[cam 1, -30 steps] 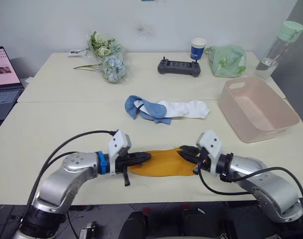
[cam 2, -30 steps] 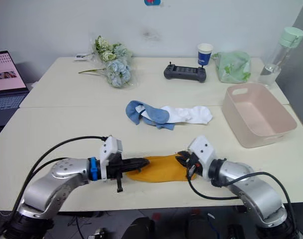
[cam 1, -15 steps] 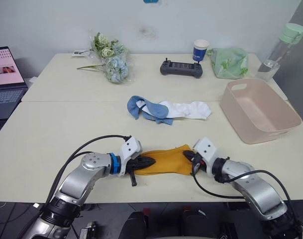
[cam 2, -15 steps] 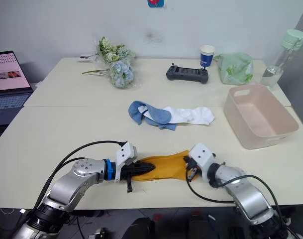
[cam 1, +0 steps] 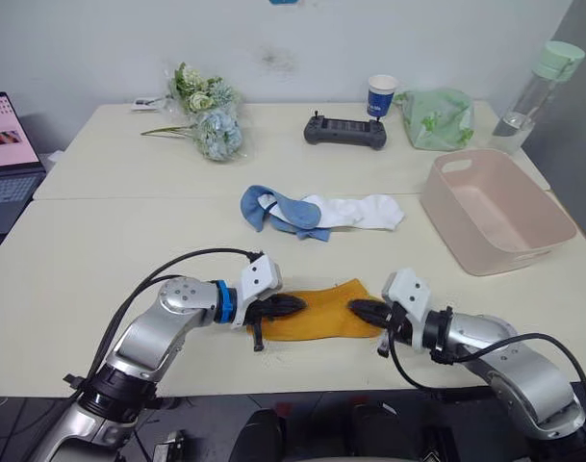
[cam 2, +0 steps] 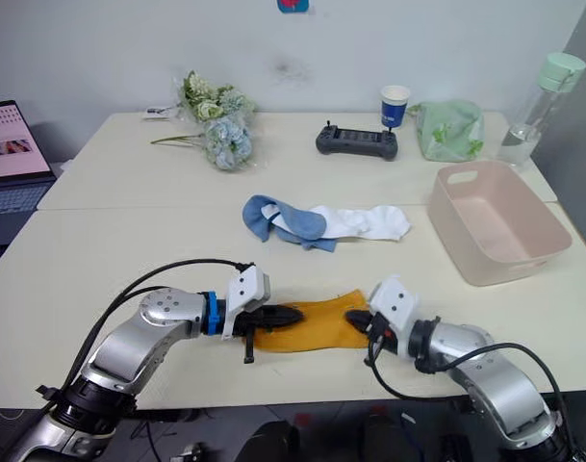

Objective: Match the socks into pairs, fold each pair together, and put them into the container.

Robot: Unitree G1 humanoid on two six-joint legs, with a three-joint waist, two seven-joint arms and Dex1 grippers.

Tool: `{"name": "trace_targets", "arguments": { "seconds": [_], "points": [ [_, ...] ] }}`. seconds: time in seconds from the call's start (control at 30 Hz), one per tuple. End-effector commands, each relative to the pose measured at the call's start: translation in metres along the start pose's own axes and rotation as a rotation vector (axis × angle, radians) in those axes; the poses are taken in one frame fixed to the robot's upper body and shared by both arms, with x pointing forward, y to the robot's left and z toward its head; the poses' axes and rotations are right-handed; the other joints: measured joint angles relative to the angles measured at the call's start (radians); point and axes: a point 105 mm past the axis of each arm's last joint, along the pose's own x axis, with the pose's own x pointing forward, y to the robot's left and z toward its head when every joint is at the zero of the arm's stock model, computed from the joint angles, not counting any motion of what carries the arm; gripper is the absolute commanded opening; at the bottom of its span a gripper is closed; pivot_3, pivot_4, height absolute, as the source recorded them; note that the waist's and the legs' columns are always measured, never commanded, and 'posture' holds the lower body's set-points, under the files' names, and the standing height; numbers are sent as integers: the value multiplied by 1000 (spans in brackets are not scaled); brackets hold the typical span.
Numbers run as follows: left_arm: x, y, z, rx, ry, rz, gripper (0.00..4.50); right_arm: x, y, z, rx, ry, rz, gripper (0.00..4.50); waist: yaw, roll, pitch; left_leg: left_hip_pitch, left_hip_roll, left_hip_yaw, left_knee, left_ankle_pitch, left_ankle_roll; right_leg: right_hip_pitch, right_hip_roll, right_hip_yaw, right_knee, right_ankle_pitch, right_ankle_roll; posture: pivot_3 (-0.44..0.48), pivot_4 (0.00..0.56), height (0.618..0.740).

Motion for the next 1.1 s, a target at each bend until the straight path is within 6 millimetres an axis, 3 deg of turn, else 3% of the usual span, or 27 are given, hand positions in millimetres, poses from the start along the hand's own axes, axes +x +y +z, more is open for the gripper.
{"name": "trace_targets", "arguments": {
  "seconds": [0.03, 0.27, 0.43, 0.53, 0.67, 0.93, 1.07, 1.1],
  "points": [
    [3, 1, -5, -26, 6, 21, 0, -6, -8, -15, -6, 65, -49, 8, 2, 0, 0, 0, 0, 0, 0, 0, 0, 0, 0, 0, 0, 0, 0, 0, 150, 740],
    [0, 4, -10, -35, -5, 41, 0, -32, -17, -40, 35, 179, -102, 8, 4, -1, -1, 0, -1, 0, 1, 0, 0, 2, -1, 0, -1, 0, 0, 0, 150, 740],
    [-6, -1, 18, 48, -90, 3, 0, -40, -15, -9, 90, 29, -108, 8, 4, -2, -1, 0, 0, 0, 1, 0, 0, 2, -1, 0, -1, 0, 0, 0, 150, 740],
    [-6, 0, 21, 18, -112, 6, 0, -44, -21, 1, 136, -39, -151, 8, 4, -2, -1, 0, 0, 0, 1, 0, 0, 1, -1, 0, -1, 0, 0, 0, 150, 740],
    [0, 3, -5, -27, -51, 20, 0, -44, -42, 2, 174, -78, -280, 916, 1, -1, 0, 0, 0, 0, 0, 0, 0, 1, -1, 0, 0, 0, 0, 0, 150, 740],
    [0, 4, -13, -20, -32, 17, 0, -23, -41, -14, 227, -8, -319, 3799, 2, -1, -1, 0, 0, 0, 0, 0, 0, 1, -1, 0, 0, 0, 0, 0, 150, 740],
    [-1, 4, -14, -15, -28, 17, 0, -18, -36, -28, 210, 68, -303, 3799, 2, -1, -1, 0, 0, 0, 0, 0, 0, 1, -1, 0, 0, 0, 0, 0, 150, 740],
    [-1, 5, -14, -14, -28, 17, 0, -17, -36, -30, 205, 77, -307, 3595, 2, -1, -1, 1, 0, 0, 0, 0, 0, 1, -1, 0, 0, 0, 0, 0, 150, 740]
  ]
}}
